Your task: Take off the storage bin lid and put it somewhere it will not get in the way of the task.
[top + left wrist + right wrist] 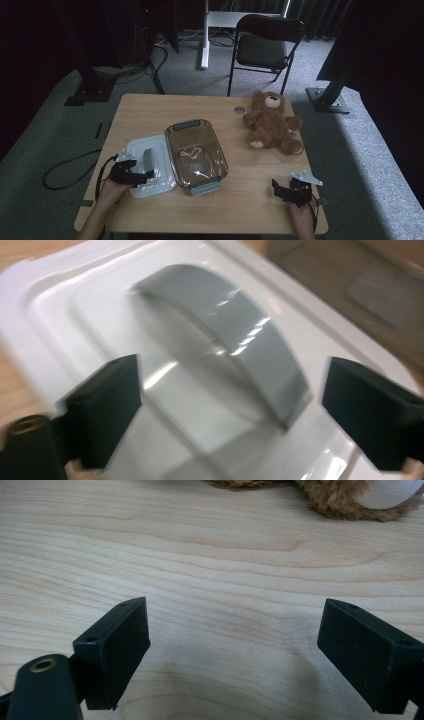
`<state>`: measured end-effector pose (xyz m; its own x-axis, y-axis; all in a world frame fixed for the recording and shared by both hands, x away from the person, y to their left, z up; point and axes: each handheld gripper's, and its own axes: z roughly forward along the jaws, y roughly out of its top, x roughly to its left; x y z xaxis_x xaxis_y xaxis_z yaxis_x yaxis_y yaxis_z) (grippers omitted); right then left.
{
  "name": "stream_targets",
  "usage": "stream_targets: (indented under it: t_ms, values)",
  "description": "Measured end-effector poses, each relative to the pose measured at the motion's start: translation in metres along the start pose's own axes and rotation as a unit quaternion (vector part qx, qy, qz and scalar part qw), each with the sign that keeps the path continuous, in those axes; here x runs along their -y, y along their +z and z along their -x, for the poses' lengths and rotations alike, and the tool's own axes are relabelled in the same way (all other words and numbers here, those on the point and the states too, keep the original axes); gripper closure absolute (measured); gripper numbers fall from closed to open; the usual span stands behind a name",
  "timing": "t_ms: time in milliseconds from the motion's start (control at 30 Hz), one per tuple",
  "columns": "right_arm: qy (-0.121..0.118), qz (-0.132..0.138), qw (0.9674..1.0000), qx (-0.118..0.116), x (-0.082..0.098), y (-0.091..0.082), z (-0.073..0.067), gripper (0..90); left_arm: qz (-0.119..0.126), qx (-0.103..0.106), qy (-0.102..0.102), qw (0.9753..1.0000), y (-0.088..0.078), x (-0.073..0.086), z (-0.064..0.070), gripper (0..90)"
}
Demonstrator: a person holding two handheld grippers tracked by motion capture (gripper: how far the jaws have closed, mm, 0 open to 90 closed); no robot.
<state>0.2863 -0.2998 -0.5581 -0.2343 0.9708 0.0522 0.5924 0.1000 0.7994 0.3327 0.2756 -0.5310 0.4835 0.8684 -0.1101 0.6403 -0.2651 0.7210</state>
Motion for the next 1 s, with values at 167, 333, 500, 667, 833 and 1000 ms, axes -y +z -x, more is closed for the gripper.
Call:
stream_targets:
  t_ms: [167, 333, 500, 667, 833, 1000]
  values:
    - [0.0, 0.0, 1.0, 0.0, 0.0, 0.0, 0.0, 12.6, 0.015, -0.027, -0.017, 0.9994, -0.01, 0.003, -0.002, 9.2]
    - [0.0, 0.0, 1.0, 0.0, 0.0, 0.0, 0.0, 12.6, 0.027, -0.037, -0.042, 0.9981, -0.021, 0.01, -0.008, 0.5]
    - [0.001, 0.0, 1.0, 0.001, 0.0, 0.0, 0.0, 12.6, 0.038, -0.053, -0.051, 0.9966, -0.03, 0.017, -0.01, 0.5]
    - [0.002, -0.002, 1.0, -0.003, 0.0, 0.0, 0.001, 12.6, 0.035, -0.064, -0.061, 0.9955, -0.034, 0.026, -0.018, 0.5]
    - [0.004, -0.006, 1.0, -0.004, -0.001, 0.002, 0.002, 12.6, 0.034, -0.075, -0.071, 0.9941, -0.039, 0.036, -0.023, 0.6]
    - [-0.009, -0.012, 0.9998, 0.013, -0.001, 0.002, -0.002, 14.3, 0.03, -0.082, -0.067, 0.9939, -0.042, 0.043, -0.025, 0.6]
